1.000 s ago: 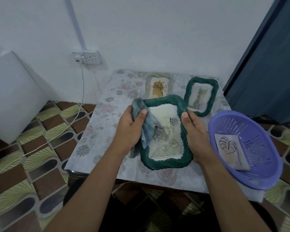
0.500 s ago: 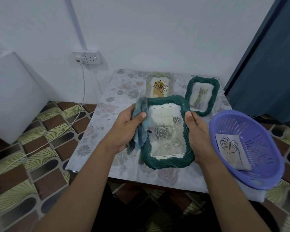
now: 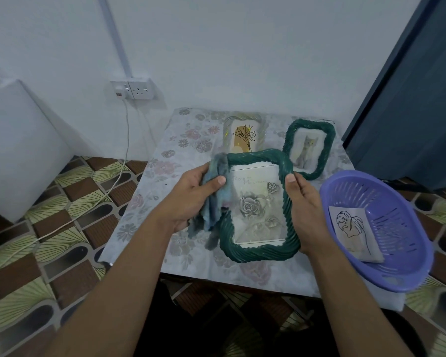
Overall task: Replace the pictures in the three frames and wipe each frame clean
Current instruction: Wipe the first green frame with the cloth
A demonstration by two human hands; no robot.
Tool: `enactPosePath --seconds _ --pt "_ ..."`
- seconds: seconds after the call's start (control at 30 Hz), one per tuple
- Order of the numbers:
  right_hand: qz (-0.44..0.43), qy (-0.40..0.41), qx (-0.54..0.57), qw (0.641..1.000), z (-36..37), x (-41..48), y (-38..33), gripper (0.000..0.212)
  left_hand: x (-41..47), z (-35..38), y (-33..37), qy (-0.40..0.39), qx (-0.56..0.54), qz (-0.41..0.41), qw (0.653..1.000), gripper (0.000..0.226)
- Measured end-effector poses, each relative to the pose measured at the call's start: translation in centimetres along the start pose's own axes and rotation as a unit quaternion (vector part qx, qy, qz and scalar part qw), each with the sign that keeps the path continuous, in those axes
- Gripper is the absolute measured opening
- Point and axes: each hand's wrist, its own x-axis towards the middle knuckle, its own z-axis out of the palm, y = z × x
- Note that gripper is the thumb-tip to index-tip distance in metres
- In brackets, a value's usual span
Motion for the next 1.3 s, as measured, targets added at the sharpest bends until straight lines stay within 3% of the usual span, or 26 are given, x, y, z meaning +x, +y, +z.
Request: enactPosePath --seconds 0.1,0.2,0.3,0.4,0.53,0.73,0.87,1.0,1.17,1.3 --pt "0.002 -0.008 -0.001 1.0 -0.1 0.0 0.2 0.019 0.0 -0.1 -0.1 -0.008 -0.001 0.005 1.0 0.024" --pt "0.009 -0.011 -0.013 1.0 0.1 0.0 0.0 0.021 0.3 0.5 -1.0 0.089 0.086 0.043 0.991 0.016" --pt "0.001 -0.021 -0.017 1.0 0.3 -0.2 0.1 0.025 0.6 1.3 -1.9 0.18 0.152 0.068 0.969 0.034" --pt "0.0 -0.023 -0.007 1.0 0.7 -0.7 0.1 0.027 1.0 1.5 -1.9 0.219 0.145 0.061 0.963 0.049" --pt "0.003 -0.025 -0.007 1.0 0.6 -0.5 0.3 0.026 0.9 1.4 -1.7 0.2 0.083 0.03 0.976 0.048" --pt "0.006 -0.01 0.003 1.0 0.2 0.1 0.8 0.023 -0.2 1.1 -1.5 0.099 0.005 0.009 0.995 0.018" --pt "0.025 0.014 0.016 0.999 -0.3 0.3 1.4 0.021 -0.5 1.3 -1.8 0.063 -0.029 0.007 0.998 0.02" --pt "0.033 0.004 0.007 0.999 -0.3 0.2 1.4 0.021 -0.2 2.3 -2.5 0.155 0.03 -0.001 0.987 0.019" --pt "0.019 -0.005 0.002 1.0 -0.1 0.0 1.0 0.026 -0.1 3.4 -2.9 0.242 0.105 0.024 0.964 0.043" --pt "0.014 -0.01 0.015 1.0 -0.3 -0.2 1.6 0.026 -0.1 3.1 -2.3 0.253 0.092 0.002 0.963 0.056"
